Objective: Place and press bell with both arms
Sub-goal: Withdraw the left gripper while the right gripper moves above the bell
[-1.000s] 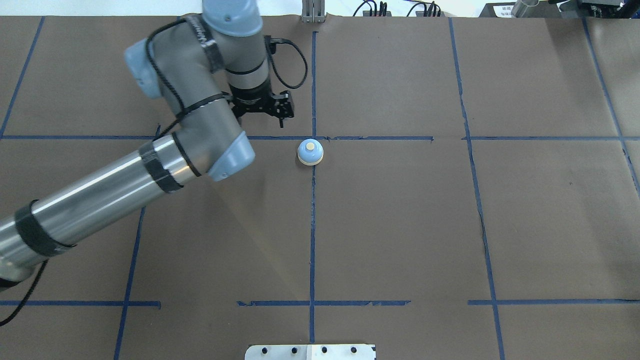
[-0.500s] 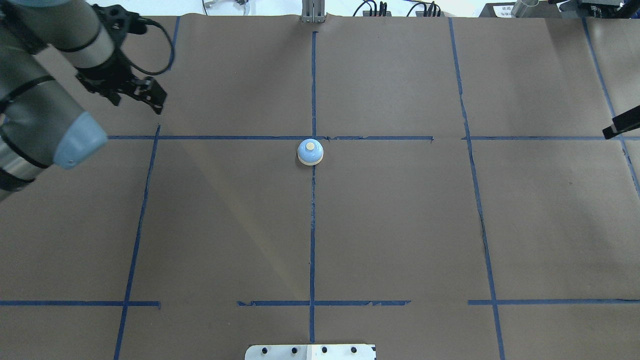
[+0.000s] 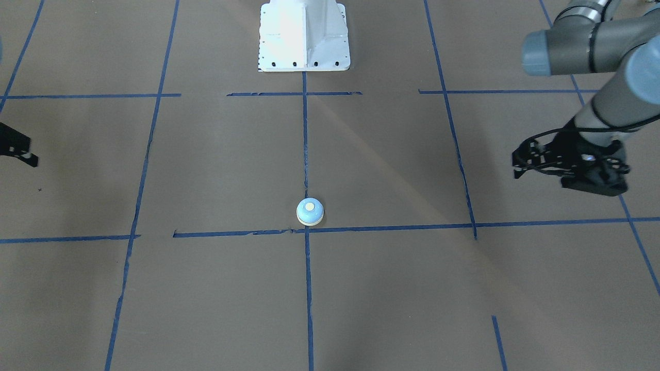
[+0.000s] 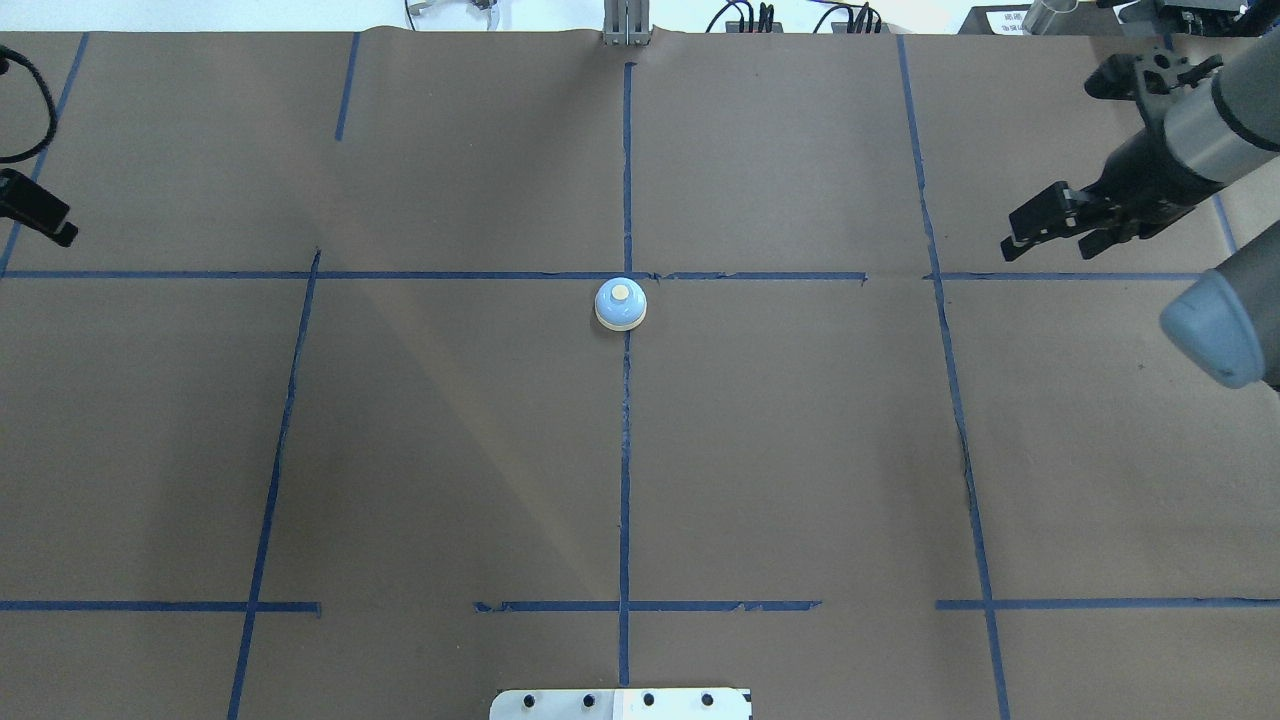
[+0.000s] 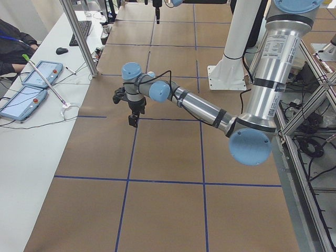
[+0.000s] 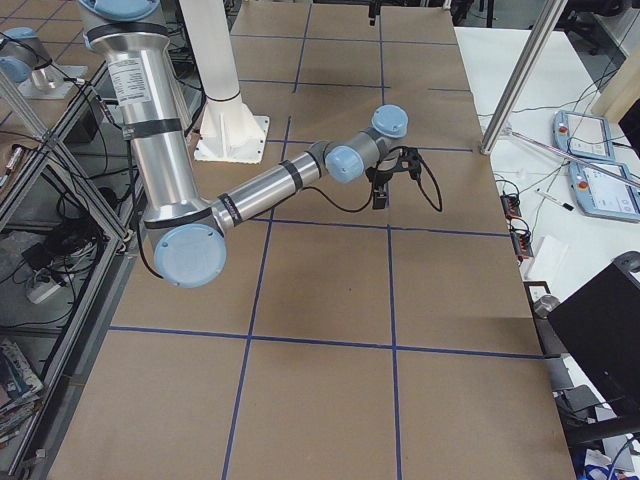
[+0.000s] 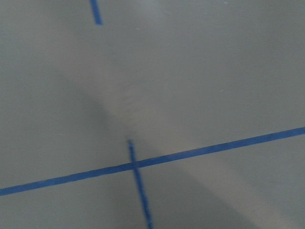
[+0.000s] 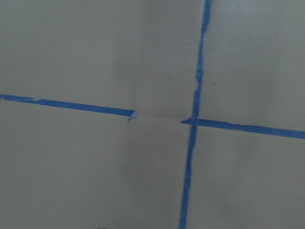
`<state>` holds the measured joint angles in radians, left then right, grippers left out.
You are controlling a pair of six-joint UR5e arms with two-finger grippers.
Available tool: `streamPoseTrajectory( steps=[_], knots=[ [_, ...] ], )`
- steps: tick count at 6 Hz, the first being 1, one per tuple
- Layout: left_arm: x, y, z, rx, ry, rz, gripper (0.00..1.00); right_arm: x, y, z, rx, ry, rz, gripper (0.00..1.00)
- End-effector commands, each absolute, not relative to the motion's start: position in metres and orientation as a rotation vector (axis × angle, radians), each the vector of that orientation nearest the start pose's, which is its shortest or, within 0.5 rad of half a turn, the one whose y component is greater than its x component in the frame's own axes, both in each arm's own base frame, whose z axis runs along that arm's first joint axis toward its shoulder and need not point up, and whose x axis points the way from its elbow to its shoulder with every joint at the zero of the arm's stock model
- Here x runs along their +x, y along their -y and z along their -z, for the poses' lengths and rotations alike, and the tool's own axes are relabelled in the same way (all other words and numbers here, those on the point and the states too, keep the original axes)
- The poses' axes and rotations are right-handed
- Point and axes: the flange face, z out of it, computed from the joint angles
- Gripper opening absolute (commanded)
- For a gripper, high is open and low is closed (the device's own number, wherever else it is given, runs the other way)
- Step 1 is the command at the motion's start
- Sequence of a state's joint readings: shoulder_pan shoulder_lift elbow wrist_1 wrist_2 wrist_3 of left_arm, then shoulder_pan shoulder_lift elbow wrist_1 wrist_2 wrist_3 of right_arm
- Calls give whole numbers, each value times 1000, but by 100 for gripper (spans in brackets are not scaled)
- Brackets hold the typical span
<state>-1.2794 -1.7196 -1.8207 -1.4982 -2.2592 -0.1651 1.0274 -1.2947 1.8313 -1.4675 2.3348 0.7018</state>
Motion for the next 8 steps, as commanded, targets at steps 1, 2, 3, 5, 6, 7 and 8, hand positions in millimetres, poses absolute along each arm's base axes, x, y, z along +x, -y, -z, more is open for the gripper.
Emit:
streamPoseTrajectory(
  steps=[1,2,3,5,6,7,8],
  knots=[
    [7,510,-538,125,-710,-194,100,-335,506,-293,78,970,94,100],
    [-17,479,-577,71,-754,-141,100,-396,478,-254,37,988,48,100],
    [-27,454,-602,46,-758,-155,100,-440,454,-221,60,962,10,100],
    [-28,449,-610,28,-771,-141,100,-533,435,-153,37,868,-55,86],
    [-28,449,-612,25,-771,-140,100,-574,457,-140,13,827,-70,54],
    [-27,449,-612,23,-783,-140,100,-602,479,-130,20,783,-71,27],
    [-27,448,-613,20,-786,-138,100,-610,508,-135,82,780,-60,7]
  ],
)
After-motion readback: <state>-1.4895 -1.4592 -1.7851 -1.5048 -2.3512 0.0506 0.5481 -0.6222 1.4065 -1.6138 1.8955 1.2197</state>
